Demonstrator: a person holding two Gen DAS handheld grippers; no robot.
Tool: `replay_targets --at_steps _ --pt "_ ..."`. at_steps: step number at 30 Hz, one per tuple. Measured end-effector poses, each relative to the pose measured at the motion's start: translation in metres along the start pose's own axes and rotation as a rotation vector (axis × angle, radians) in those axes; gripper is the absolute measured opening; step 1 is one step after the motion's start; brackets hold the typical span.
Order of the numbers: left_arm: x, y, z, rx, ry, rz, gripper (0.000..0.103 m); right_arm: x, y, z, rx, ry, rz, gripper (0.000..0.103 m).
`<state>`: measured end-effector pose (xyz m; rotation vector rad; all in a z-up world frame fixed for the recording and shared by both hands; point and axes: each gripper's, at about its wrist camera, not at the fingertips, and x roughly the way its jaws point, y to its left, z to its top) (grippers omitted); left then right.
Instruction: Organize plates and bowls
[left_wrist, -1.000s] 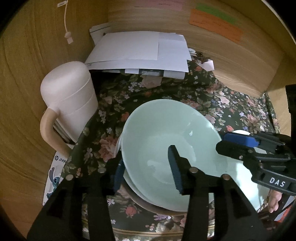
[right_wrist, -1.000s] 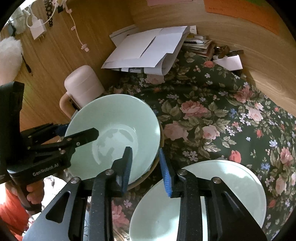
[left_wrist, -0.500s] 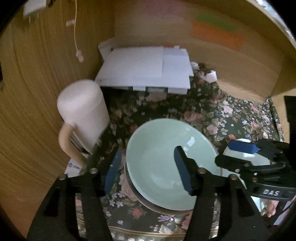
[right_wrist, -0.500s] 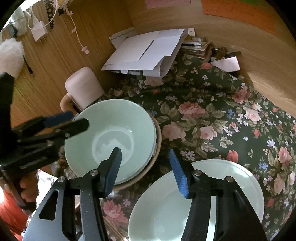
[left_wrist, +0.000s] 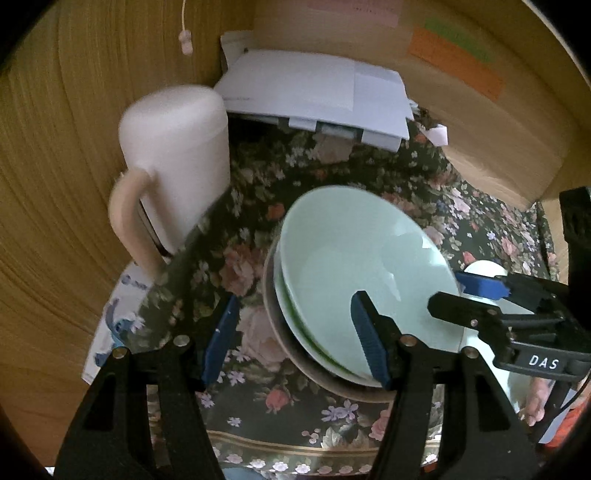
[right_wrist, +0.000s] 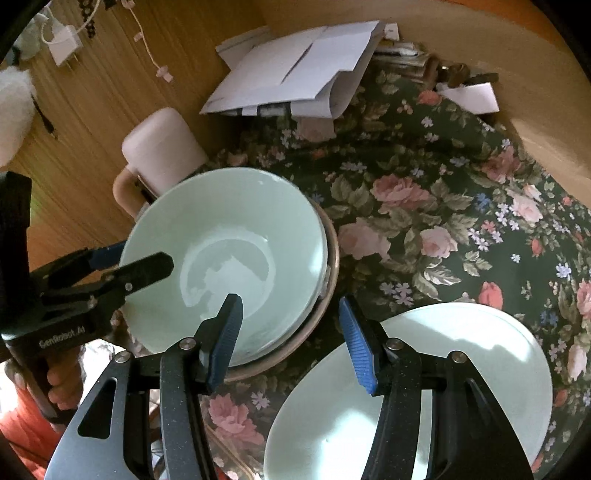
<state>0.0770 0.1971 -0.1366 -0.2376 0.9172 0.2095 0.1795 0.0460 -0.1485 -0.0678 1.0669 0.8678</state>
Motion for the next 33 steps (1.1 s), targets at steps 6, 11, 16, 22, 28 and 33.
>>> replay_targets --at_steps 6,11,16,22,28,33 --pt "0.009 0.004 -0.005 -0.033 0.005 -0.049 0.063 0.012 -0.004 0.004 0.016 0.029 0.009 0.051" --pt "0.022 0.009 -0.007 -0.065 0.042 -0.107 0.06 0.023 -0.004 0.007 0.011 0.059 0.016 0.051" --pt "0.023 0.008 -0.007 -0.084 0.028 -0.116 0.05 0.032 -0.004 0.012 0.021 0.073 0.017 0.049" --pt "0.023 0.008 -0.004 -0.096 0.031 -0.09 0.045 0.036 -0.005 0.016 0.045 0.061 0.005 0.043" --pt "0.021 -0.003 -0.003 -0.061 0.013 -0.034 0.045 0.035 -0.007 0.015 0.061 0.052 -0.011 0.038" --pt "0.019 -0.006 0.0 -0.051 0.006 -0.021 0.045 0.031 -0.009 0.014 0.077 0.041 -0.006 0.038"
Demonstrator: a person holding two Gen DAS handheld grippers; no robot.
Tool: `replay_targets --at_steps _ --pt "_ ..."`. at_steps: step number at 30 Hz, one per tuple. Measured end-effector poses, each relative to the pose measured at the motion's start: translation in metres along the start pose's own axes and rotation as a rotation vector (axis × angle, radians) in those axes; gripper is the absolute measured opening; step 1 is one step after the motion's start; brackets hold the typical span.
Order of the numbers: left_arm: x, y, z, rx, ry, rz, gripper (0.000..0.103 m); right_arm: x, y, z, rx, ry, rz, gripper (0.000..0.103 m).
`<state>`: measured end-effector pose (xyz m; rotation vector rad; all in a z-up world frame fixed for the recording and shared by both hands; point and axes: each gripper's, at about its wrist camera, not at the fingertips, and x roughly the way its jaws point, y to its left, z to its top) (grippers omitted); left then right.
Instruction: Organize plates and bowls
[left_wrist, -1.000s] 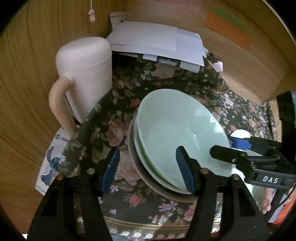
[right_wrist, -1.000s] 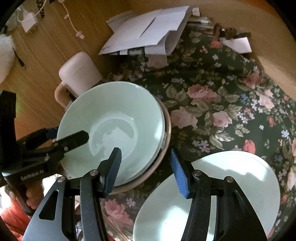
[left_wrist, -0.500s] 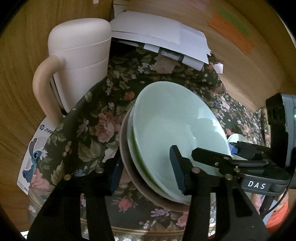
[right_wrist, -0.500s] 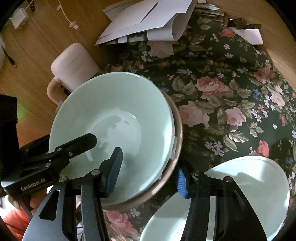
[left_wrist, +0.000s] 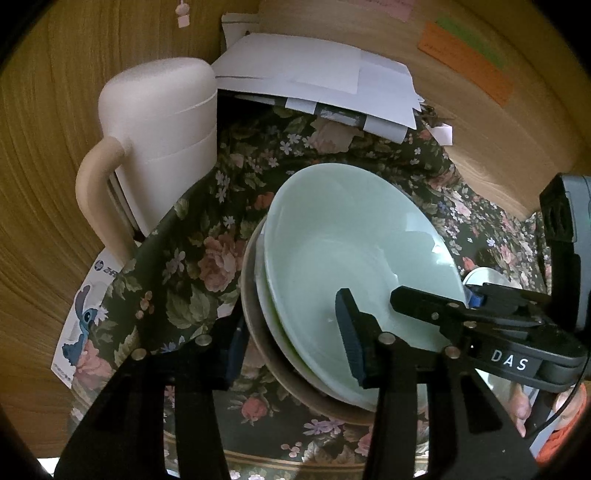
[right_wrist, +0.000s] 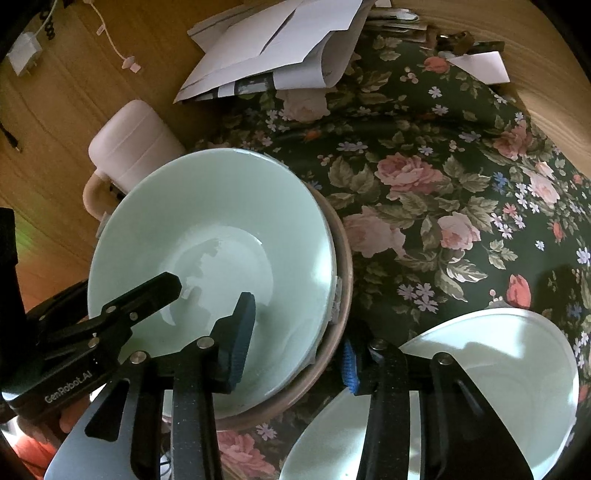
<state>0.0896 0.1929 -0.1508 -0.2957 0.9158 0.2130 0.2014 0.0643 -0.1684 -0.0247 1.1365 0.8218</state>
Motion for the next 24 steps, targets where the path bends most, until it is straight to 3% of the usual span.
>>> replay_targets --at_steps 24 --pt "-0.029 -0.05 0.013 0.081 -0.087 -0.085 0.045 -0.078 -0.023 -0.022 0.051 -0.143 -0.057 0.037"
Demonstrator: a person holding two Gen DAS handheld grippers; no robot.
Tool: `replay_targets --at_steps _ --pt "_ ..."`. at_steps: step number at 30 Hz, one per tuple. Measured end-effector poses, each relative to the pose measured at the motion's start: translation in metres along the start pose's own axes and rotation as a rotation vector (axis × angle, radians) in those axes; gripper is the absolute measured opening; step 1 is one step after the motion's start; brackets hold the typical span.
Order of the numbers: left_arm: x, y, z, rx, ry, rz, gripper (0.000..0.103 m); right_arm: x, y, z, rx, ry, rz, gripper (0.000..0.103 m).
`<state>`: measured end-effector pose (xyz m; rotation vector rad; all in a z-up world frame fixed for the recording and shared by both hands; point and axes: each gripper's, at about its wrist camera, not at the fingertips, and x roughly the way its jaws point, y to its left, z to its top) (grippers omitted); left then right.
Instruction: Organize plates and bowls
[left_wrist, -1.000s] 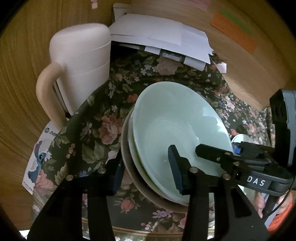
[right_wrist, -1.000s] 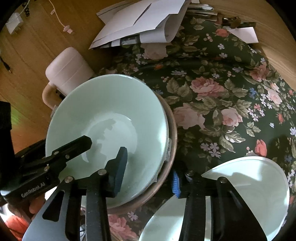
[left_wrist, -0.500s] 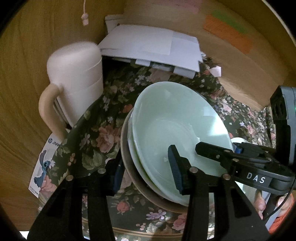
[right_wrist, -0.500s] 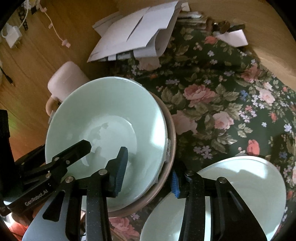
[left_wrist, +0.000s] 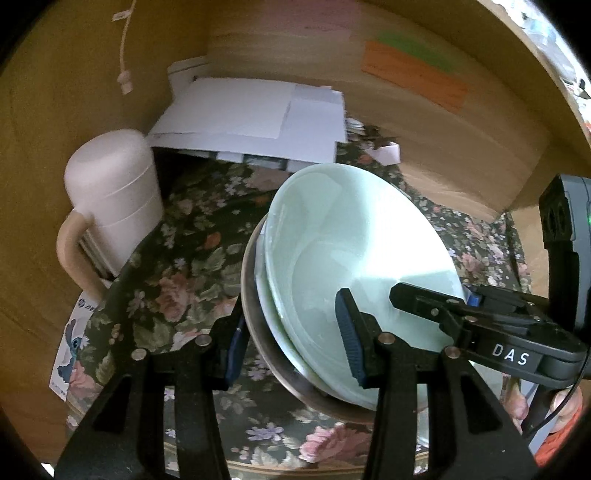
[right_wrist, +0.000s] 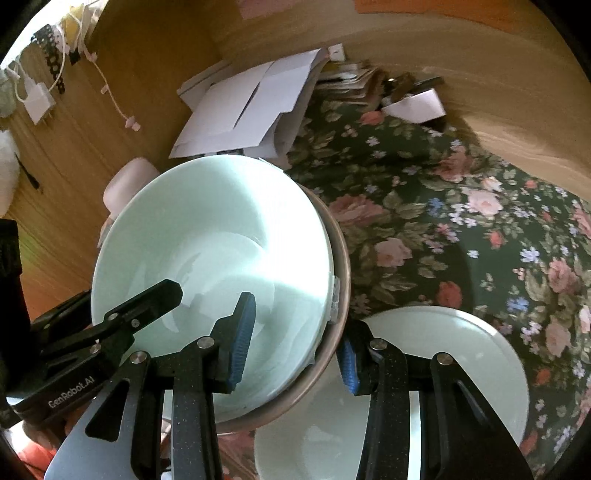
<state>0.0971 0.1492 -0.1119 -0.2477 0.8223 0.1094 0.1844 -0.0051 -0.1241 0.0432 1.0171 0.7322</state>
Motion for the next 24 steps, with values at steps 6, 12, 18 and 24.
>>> replay_targets --at_steps 6,12,18,24 --pt "-0.001 -0.018 0.0 0.034 -0.004 -0.033 0.045 -0.015 -0.012 -0.006 0.031 -0.026 -0.032 0.037" --pt "-0.004 -0.043 -0.003 0.068 -0.001 -0.07 0.045 -0.032 -0.028 -0.015 0.055 -0.038 -0.062 0.037" --pt "-0.003 -0.066 -0.009 0.096 0.011 -0.098 0.045 -0.05 -0.047 -0.026 0.082 -0.058 -0.087 0.037" --pt "-0.005 -0.089 -0.019 0.127 0.019 -0.126 0.045 -0.068 -0.064 -0.04 0.111 -0.074 -0.106 0.037"
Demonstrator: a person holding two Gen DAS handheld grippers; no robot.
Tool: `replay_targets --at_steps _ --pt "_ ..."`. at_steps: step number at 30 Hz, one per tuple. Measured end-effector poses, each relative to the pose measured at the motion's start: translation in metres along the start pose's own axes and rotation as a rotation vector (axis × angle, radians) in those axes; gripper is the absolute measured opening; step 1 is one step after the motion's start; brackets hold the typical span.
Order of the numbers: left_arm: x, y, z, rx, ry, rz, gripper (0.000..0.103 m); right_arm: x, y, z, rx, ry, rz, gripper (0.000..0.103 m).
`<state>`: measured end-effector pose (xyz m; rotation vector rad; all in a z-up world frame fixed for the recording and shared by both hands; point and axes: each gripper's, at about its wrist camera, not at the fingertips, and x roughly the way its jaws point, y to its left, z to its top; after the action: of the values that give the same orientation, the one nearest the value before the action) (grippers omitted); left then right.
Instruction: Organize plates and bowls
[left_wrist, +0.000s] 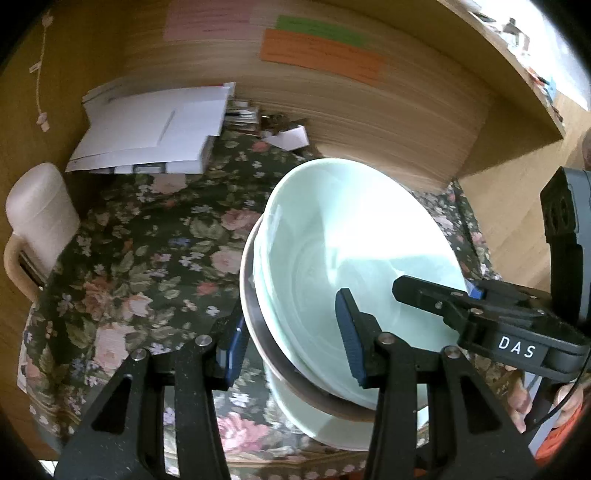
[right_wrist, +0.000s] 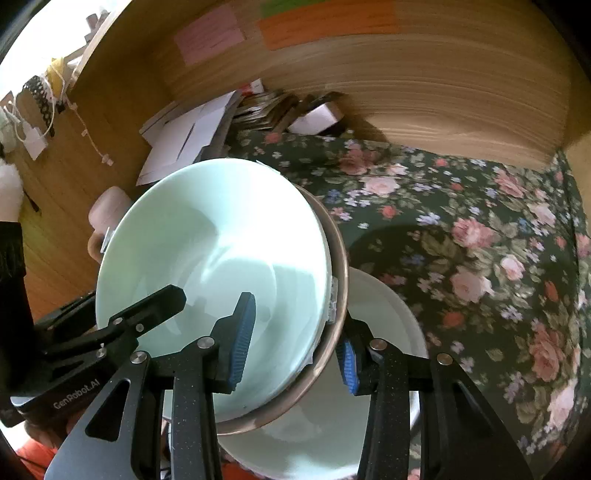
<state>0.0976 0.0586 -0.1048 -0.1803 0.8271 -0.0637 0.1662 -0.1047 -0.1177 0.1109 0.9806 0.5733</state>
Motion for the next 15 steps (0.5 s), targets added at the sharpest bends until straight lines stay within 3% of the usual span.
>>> replay_targets --at_steps 15 --pt "0.015 -0.031 -0.019 0.038 0.064 -0.028 0.045 -0.008 -0.031 -0.025 0.053 0.03 -0.023 0.037"
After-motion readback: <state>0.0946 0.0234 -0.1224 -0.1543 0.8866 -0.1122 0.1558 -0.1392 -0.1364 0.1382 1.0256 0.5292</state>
